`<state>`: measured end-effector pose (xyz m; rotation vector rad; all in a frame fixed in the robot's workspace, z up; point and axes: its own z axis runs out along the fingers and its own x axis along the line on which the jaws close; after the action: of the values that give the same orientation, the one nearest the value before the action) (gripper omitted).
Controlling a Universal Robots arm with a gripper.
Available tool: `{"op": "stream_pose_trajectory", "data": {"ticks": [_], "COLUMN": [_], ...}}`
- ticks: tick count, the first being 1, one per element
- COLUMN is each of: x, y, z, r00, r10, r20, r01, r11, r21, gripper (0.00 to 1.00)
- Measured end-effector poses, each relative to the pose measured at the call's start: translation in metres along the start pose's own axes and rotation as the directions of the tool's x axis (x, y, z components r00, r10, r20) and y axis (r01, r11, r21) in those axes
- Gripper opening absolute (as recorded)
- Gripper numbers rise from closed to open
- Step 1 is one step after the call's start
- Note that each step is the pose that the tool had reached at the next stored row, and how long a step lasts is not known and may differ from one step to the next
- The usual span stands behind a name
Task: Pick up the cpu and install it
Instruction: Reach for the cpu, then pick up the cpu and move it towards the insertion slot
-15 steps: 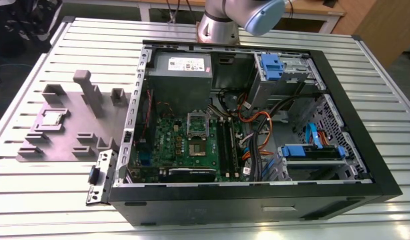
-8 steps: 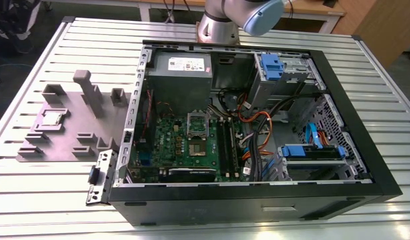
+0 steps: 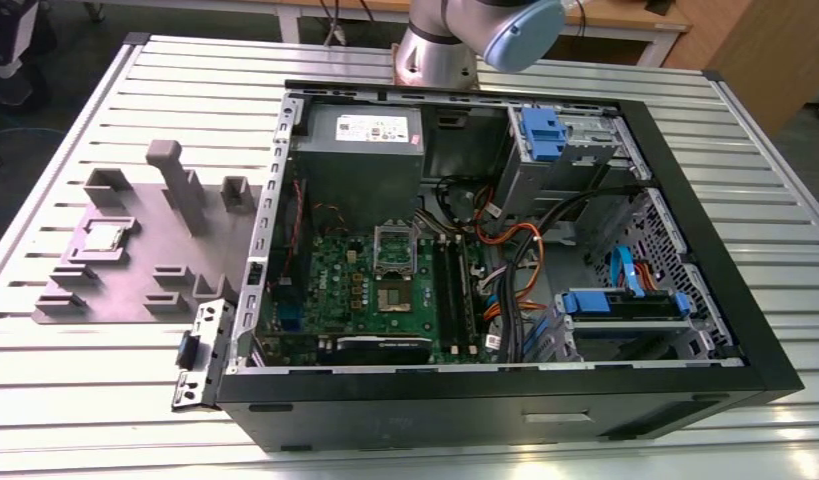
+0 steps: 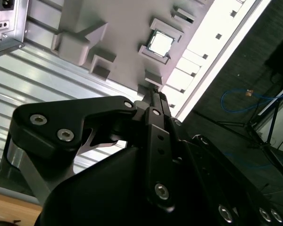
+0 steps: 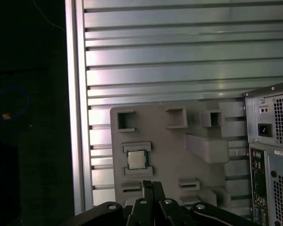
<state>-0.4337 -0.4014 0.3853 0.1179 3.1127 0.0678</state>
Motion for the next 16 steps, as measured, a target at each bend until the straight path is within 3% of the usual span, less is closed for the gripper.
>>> {"op": "stream_pose_trajectory", "data": {"ticks": [3, 16], "x": [0.0034, 0.0039], "y": [-0.0003, -0.0003], "z": [0.0001, 0.0001], "r00": [1.0, 1.0], "r10": [0.0, 0.0], "r20": [0.0, 0.0001], "r01": [0.0, 0.0], "r11": [1.0, 1.0], "r21": [-0.0001, -0.0001], "gripper": [0.14, 0.14]}}
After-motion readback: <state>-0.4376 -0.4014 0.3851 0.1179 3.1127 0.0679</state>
